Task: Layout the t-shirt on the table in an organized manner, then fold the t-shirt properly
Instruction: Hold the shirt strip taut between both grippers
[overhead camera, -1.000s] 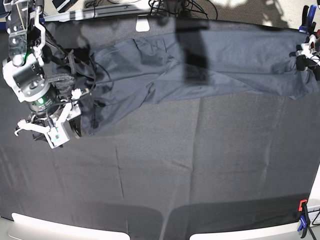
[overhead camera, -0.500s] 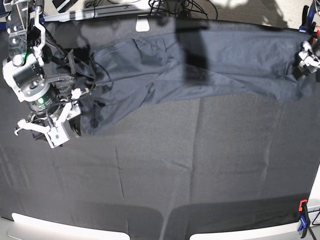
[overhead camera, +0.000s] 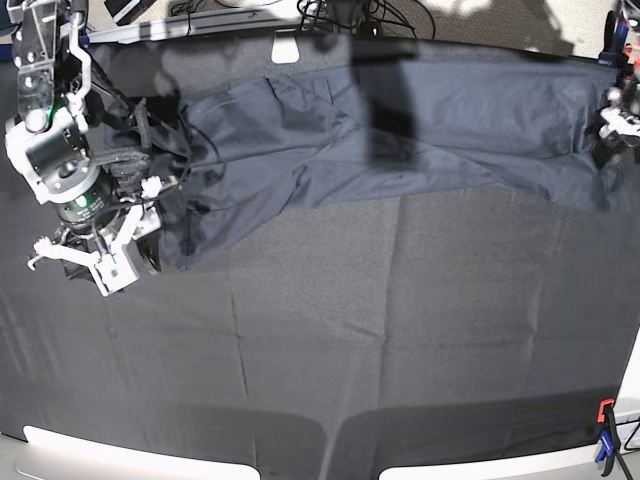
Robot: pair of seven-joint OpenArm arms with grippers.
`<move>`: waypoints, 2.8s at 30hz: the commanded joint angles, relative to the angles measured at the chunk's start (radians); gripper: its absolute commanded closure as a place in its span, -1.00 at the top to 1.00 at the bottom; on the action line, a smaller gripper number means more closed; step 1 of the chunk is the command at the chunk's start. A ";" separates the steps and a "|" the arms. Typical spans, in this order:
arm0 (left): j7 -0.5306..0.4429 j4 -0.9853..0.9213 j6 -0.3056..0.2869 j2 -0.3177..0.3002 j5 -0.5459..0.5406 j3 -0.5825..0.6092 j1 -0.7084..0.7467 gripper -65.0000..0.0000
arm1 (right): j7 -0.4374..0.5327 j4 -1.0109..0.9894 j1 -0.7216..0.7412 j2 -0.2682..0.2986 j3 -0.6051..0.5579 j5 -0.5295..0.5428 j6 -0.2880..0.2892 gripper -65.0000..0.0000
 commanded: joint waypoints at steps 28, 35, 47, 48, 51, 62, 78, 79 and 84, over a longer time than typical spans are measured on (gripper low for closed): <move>0.621 0.017 -0.009 -0.045 -0.460 -0.215 0.132 -0.56 | 0.037 -0.111 0.011 0.011 0.010 -0.003 -0.005 -0.13; 0.688 0.020 -0.009 -0.208 -0.477 -0.216 0.133 -0.16 | 0.071 -0.111 0.011 0.011 0.010 0.001 -0.005 -0.13; 0.245 0.020 -0.009 -0.265 -0.160 -0.035 0.116 -0.16 | 0.070 -0.111 0.011 0.011 0.010 0.008 -0.005 -0.13; 0.246 0.020 -0.009 -0.264 -0.132 -0.007 0.102 -0.16 | 0.070 -0.111 0.011 0.011 0.010 0.008 -0.005 -0.13; 0.246 0.019 -0.009 -0.263 -0.067 0.085 0.058 -0.16 | 0.063 -0.111 0.011 0.011 0.010 0.008 -0.005 -0.13; 0.227 0.016 -0.009 -0.264 0.068 0.217 0.016 -0.16 | 0.010 -0.111 0.011 0.011 0.010 0.007 -0.004 -0.13; 0.510 0.016 -0.009 -0.258 -0.352 0.217 0.019 -0.52 | 0.018 -0.111 0.011 0.011 0.010 0.008 -0.004 -0.13; 0.510 0.016 -0.009 -0.258 -0.348 0.217 0.019 -0.71 | 0.018 -0.111 0.011 0.011 0.010 0.008 -0.004 -0.13; 0.492 0.016 -0.009 -0.259 -0.334 0.217 0.018 -1.00 | 0.018 -0.111 0.011 0.011 0.010 0.007 -0.004 -0.13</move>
